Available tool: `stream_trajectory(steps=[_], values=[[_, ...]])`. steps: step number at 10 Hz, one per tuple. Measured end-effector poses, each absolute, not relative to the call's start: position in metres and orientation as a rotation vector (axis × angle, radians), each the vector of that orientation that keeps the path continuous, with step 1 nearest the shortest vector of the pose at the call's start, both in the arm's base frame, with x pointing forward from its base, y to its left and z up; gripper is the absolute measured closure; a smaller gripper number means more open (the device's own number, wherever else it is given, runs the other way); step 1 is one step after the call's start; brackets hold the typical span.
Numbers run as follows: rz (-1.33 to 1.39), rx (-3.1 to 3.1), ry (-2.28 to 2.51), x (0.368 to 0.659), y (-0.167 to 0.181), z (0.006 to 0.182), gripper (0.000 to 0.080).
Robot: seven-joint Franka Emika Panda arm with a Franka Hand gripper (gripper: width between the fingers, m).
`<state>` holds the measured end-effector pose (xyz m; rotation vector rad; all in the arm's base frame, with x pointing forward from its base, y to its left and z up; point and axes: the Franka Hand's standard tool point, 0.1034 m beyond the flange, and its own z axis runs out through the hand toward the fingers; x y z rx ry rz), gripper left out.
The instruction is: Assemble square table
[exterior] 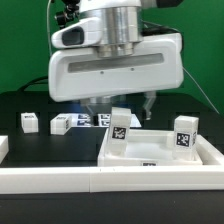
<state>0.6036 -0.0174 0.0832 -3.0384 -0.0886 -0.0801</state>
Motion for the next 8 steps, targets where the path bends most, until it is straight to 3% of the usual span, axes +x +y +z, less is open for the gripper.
stream_trajectory(steps=[8], values=[[-0.085, -3.041, -0.081, 0.6040, -0.0256, 0.0833, 0.0151]])
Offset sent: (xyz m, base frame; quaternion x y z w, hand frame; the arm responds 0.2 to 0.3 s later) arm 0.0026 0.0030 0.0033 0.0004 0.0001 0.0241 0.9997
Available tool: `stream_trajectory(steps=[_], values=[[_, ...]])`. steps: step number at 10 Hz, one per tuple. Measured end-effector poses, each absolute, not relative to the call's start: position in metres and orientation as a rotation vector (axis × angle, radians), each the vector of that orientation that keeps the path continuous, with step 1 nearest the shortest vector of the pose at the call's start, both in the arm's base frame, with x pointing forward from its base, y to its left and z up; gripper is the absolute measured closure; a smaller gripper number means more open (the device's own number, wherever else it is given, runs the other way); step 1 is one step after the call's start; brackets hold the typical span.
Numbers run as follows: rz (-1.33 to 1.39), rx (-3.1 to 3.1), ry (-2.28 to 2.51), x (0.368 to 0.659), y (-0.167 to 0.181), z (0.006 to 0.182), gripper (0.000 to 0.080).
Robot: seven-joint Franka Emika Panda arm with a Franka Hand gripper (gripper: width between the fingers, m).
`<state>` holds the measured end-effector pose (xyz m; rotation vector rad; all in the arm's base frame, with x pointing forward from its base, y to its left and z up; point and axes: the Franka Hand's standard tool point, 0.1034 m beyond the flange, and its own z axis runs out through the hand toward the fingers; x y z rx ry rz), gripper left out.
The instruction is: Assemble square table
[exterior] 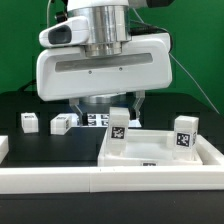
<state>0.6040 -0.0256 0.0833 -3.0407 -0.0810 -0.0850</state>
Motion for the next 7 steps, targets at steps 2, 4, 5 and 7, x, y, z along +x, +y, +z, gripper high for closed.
stream_trajectory(steps=[2, 4, 5, 7], values=[[-0.085, -3.041, -0.081, 0.6039, -0.0257, 0.0832, 0.0408], [-0.084, -3.041, -0.084, 0.6035, -0.0258, 0.0828, 0.0509], [-0.087, -3.041, -0.079, 0.6032, -0.0261, 0.0823, 0.0509], [-0.095, -3.040, -0.027, 0.6038, -0.0258, 0.0821, 0.0509]])
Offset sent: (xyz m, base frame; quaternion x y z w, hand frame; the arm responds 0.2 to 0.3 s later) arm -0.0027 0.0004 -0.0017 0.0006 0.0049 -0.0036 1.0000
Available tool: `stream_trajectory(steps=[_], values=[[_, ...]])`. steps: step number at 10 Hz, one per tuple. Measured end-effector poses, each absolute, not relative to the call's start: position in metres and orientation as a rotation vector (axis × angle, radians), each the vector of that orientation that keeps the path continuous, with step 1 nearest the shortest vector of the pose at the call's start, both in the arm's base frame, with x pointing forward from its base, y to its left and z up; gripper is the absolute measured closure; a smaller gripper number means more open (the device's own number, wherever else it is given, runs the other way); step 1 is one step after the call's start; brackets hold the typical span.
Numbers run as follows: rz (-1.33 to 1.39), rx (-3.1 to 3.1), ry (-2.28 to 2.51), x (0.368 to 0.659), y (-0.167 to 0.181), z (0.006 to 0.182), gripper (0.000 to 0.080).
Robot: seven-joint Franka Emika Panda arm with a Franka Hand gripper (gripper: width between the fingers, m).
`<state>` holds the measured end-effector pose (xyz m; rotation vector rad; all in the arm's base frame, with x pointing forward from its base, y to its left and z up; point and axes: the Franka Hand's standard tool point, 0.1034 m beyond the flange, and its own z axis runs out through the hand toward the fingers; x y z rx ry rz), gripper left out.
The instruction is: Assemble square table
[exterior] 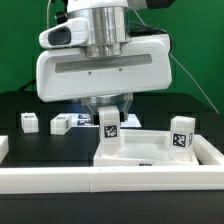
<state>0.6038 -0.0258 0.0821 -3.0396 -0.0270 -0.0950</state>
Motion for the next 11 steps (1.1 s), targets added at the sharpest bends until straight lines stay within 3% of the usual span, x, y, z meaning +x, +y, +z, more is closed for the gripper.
stream_trajectory(steps=[11], values=[[-0.081, -2.709, 1.206, 0.607, -0.014, 0.081, 0.0509]])
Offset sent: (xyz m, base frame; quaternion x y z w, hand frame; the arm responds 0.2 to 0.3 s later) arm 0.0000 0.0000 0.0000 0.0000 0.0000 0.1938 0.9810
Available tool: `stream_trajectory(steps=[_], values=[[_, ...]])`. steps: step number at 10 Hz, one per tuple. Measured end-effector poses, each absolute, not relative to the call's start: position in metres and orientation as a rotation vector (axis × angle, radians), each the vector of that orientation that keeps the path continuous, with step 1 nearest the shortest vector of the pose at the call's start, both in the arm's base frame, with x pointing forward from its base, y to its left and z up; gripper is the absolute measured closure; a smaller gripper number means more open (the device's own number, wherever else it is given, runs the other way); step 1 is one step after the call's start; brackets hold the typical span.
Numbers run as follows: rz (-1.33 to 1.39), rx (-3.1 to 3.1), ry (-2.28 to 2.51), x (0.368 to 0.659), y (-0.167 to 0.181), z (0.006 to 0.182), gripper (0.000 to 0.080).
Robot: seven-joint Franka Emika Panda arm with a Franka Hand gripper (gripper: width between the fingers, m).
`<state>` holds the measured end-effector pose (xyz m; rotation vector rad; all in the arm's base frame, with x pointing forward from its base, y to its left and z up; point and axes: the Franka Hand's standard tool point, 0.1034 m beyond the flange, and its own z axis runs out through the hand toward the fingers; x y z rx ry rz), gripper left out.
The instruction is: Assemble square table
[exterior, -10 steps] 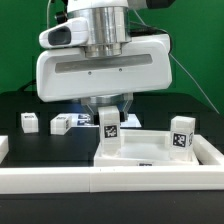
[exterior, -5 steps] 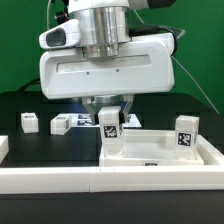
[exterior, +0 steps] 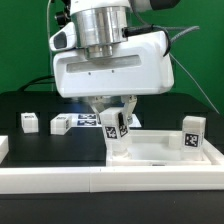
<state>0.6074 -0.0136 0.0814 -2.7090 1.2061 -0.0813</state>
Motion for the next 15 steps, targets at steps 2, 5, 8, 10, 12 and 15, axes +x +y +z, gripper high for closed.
stream_trajectory(steps=[2, 5, 8, 10, 12, 15], values=[[-0.047, -2.554, 1.465, 0.608, -0.008, 0.081, 0.0509], [0.006, -2.312, 1.785, 0.608, -0.006, 0.081, 0.0509], [0.051, -2.080, 2.031, 0.608, -0.004, 0.081, 0.0509], [0.079, -1.921, 2.167, 0.609, -0.001, 0.081, 0.0509], [0.109, -1.782, 2.270, 0.610, 0.001, 0.081, 0.0509], [0.139, -1.635, 2.374, 0.609, 0.004, 0.081, 0.0509]])
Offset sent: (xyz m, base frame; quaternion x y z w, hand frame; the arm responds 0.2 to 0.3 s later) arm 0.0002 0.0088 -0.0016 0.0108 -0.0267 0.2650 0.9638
